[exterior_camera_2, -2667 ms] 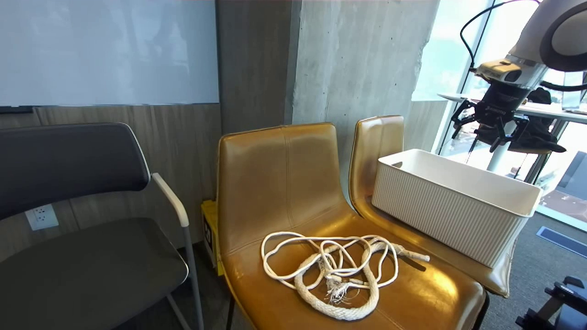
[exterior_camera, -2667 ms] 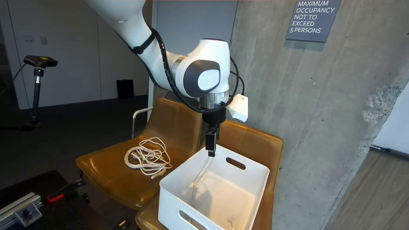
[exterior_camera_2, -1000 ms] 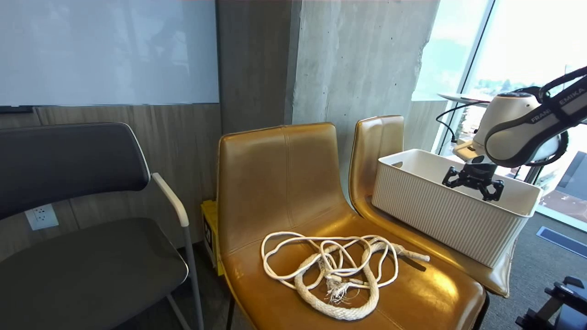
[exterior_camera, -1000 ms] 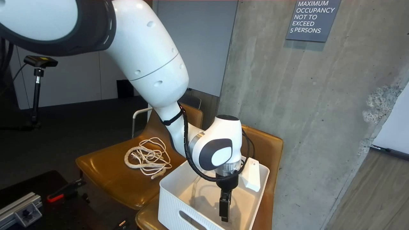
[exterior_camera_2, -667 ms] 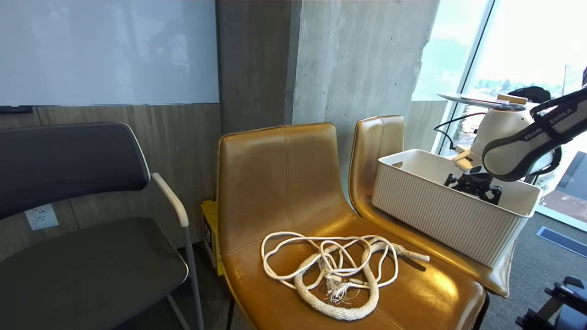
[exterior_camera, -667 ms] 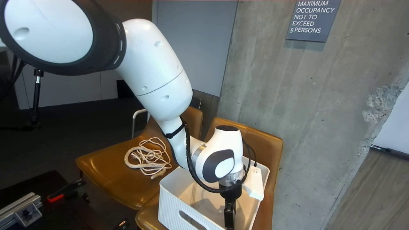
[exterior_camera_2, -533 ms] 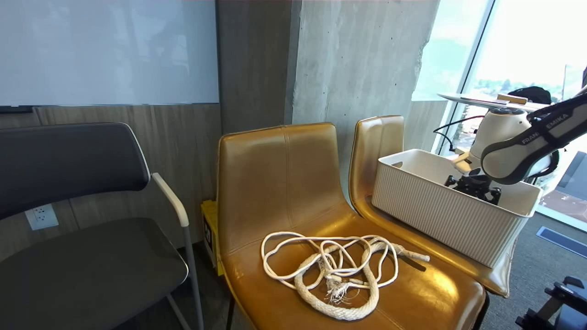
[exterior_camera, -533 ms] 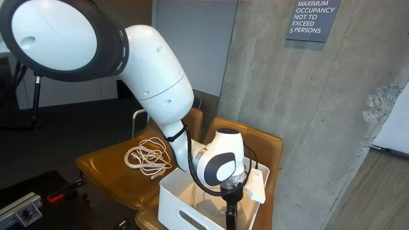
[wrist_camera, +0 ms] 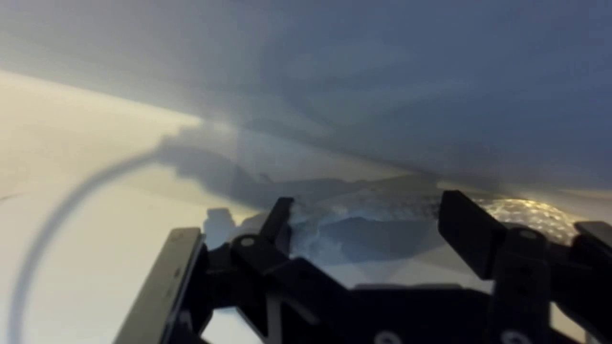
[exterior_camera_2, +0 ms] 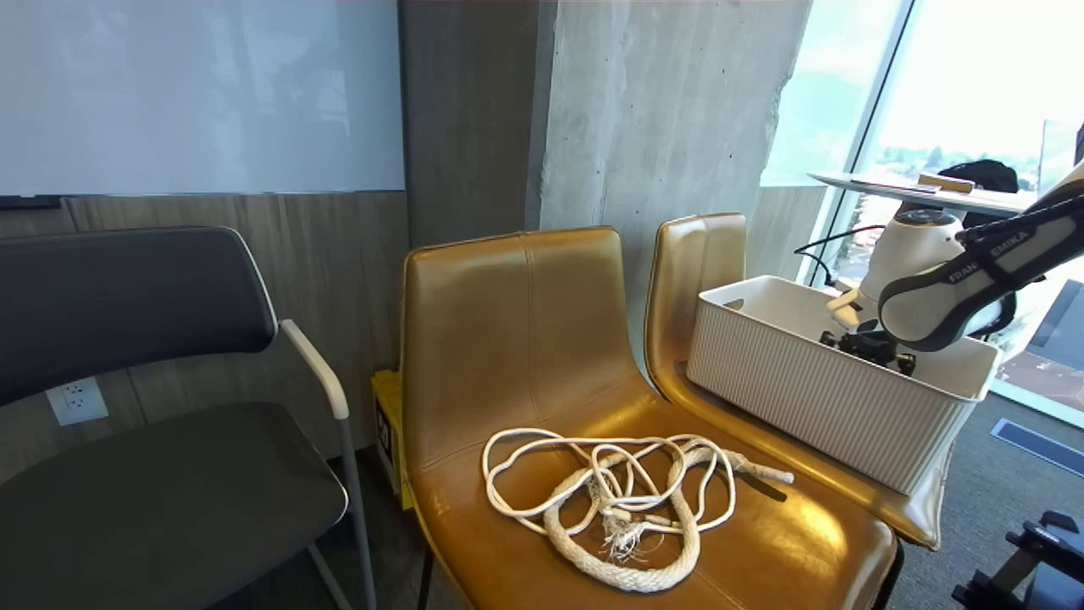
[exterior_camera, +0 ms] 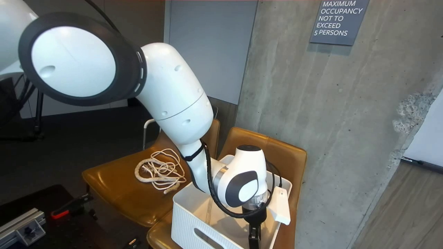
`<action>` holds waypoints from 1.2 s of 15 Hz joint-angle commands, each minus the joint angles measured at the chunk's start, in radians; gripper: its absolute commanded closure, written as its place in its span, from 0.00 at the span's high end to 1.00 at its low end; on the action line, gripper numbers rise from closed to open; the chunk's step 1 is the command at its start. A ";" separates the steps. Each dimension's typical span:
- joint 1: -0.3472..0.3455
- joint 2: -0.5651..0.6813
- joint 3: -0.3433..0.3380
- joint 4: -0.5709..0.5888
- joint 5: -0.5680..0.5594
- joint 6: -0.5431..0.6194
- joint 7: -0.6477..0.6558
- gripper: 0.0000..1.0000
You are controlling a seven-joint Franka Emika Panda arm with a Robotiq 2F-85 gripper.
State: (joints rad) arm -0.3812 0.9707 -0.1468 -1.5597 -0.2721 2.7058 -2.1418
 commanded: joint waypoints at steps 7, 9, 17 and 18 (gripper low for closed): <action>0.014 0.044 -0.016 0.048 -0.015 0.005 0.055 0.07; 0.015 0.041 -0.017 0.042 -0.016 0.003 0.059 0.00; 0.039 -0.027 -0.019 -0.019 -0.030 0.018 0.097 0.00; 0.052 -0.054 -0.024 -0.040 -0.038 0.028 0.111 0.00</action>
State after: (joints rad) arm -0.3686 0.9784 -0.1538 -1.5418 -0.2866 2.7056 -2.0768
